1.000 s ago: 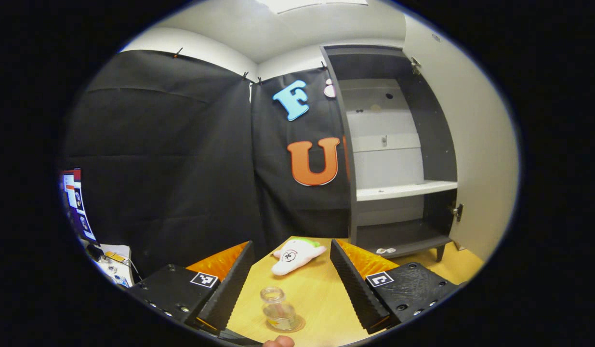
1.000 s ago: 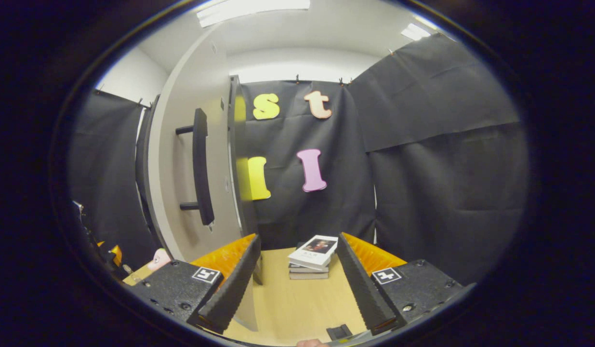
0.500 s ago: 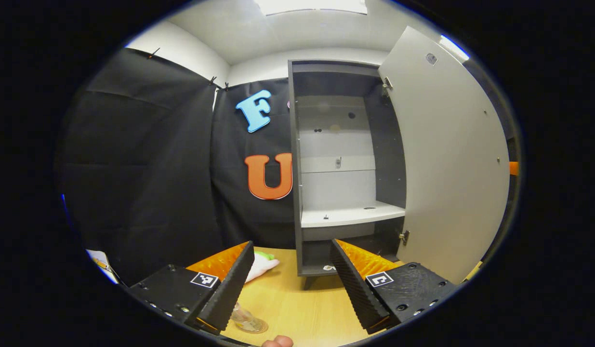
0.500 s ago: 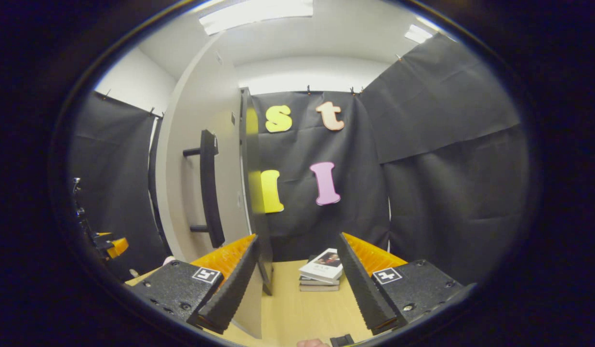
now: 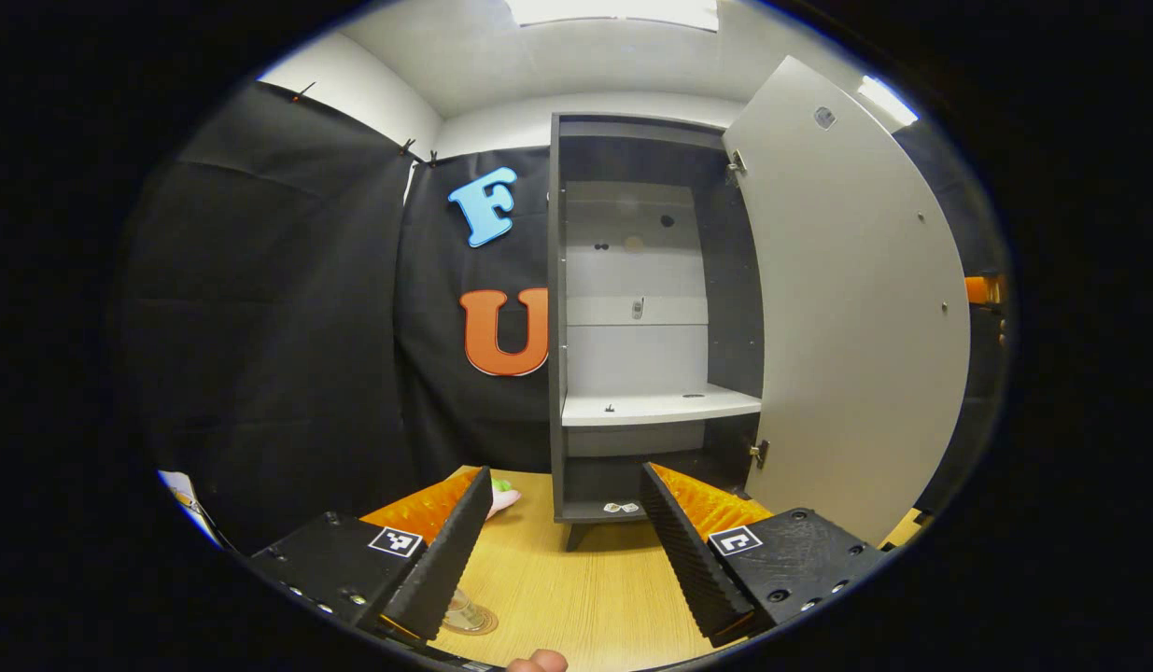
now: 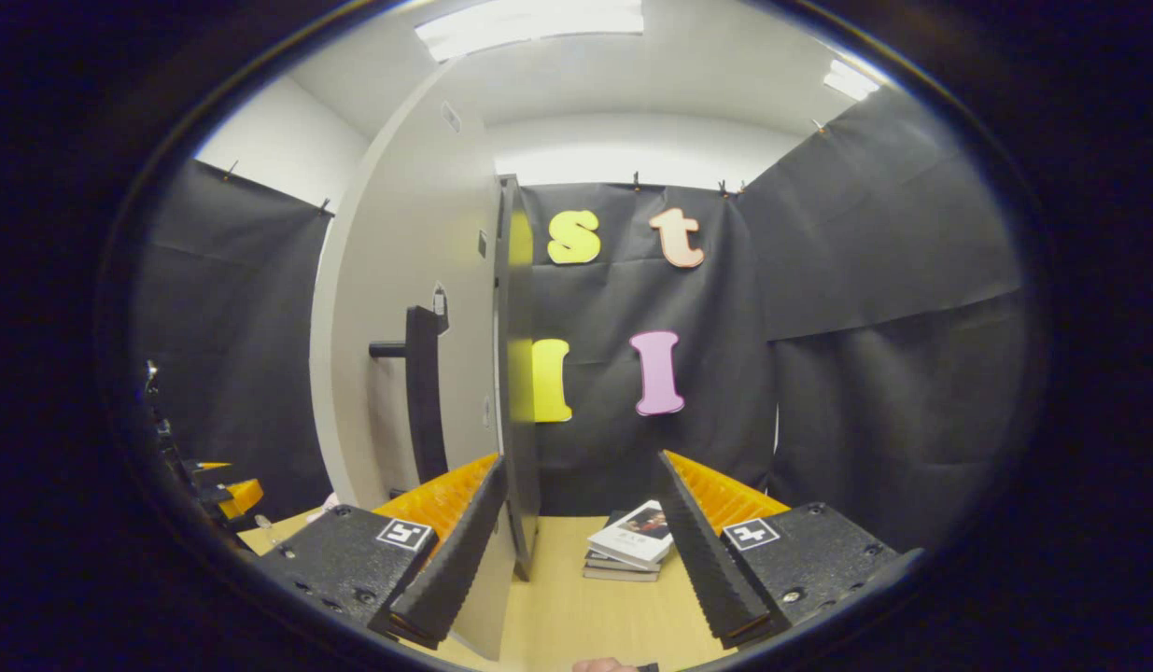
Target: Open the cabinet door with the right hand, grasp the bottle in the cabinet with the left hand and place it on the coaster, then close the cabinet door with the right hand.
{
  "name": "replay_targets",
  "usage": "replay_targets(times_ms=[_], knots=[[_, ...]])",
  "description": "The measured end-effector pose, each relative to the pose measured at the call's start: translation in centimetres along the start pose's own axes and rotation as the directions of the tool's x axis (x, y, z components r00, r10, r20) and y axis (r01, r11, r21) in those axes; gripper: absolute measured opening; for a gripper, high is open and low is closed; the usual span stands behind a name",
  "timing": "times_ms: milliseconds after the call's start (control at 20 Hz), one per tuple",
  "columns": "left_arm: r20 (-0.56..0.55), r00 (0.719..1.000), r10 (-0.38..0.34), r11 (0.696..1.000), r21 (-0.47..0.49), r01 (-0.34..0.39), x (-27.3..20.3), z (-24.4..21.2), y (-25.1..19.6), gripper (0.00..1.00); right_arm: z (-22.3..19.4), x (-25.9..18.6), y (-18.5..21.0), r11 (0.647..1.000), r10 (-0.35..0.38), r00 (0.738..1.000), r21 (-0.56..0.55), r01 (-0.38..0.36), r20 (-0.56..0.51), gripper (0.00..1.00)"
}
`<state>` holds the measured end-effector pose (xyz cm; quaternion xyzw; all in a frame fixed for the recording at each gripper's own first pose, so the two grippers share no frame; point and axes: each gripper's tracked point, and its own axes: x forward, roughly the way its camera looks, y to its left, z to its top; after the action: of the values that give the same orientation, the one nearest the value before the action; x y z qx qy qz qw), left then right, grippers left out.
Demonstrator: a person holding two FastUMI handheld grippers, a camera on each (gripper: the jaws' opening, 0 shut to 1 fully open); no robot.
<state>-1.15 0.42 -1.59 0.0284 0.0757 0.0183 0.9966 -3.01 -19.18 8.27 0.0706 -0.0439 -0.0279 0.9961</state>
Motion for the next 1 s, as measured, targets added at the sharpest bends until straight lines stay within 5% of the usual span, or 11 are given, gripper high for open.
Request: replay_targets(times_ms=[650,1000], knots=[[0.016,1.0,0.004,0.998,0.057,-0.005,-0.4,-1.5,1.4,0.95,0.0,0.6,2.3,0.996,-0.037,0.999,-0.078,0.038,0.007,0.96],[0.024,1.0,0.001,0.999,0.04,-0.002,-0.4,-2.1,2.4,0.95,-0.3,0.4,5.6,0.998,0.005,1.0,-0.07,-0.005,0.002,0.96]])
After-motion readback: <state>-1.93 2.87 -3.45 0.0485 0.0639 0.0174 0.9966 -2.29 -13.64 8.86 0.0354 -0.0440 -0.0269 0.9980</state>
